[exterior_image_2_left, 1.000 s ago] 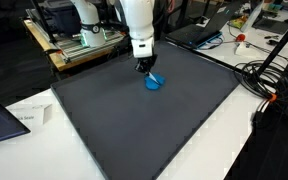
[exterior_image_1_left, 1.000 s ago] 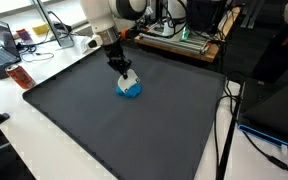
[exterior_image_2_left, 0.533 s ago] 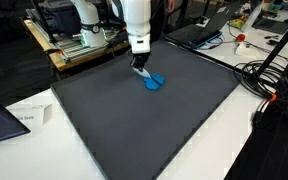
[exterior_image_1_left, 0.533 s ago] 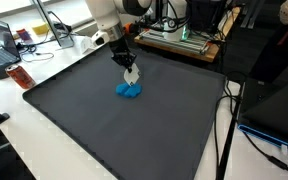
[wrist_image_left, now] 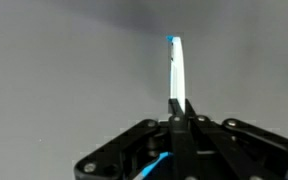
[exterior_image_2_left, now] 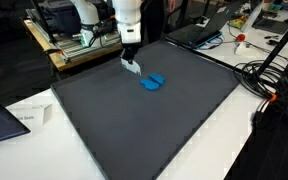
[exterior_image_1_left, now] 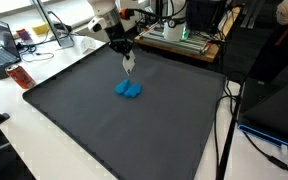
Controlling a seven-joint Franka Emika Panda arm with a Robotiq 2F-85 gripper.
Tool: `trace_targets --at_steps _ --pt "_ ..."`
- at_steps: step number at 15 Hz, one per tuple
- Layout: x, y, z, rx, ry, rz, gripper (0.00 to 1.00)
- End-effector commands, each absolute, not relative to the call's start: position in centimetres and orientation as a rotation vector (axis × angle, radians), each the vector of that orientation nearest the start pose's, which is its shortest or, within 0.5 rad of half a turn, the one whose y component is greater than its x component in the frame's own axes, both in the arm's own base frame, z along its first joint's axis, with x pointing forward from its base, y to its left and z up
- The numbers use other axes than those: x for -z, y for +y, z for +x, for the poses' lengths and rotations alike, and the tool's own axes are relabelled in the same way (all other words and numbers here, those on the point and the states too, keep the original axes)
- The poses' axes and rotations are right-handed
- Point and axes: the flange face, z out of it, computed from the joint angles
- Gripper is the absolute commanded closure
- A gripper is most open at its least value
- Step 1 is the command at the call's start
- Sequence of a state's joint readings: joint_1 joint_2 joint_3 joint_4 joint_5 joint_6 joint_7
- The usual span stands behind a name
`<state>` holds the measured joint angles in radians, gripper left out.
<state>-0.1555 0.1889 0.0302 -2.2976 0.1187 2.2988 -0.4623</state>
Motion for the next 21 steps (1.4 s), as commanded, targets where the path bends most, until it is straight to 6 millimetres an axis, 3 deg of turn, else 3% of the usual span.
trace_targets --at_steps 1,6,15,17,18,21 --pt "-30.0 -6.9 50.1 -0.169 -0.324 -2.975 0.99" --pt "-34.1 -6.4 52.7 -0.116 -0.119 -3.045 0.99" --pt "-35.6 -2.7 57.3 -0.082 0.55 -3.042 0.99" --pt "-35.6 -1.1 58.0 -0.082 0.535 -3.013 0.99" --pt "-35.4 -2.0 57.0 -0.082 0.503 -3.022 0.96" --pt "-35.3 -0.9 57.7 -0.079 0.505 -3.022 0.96"
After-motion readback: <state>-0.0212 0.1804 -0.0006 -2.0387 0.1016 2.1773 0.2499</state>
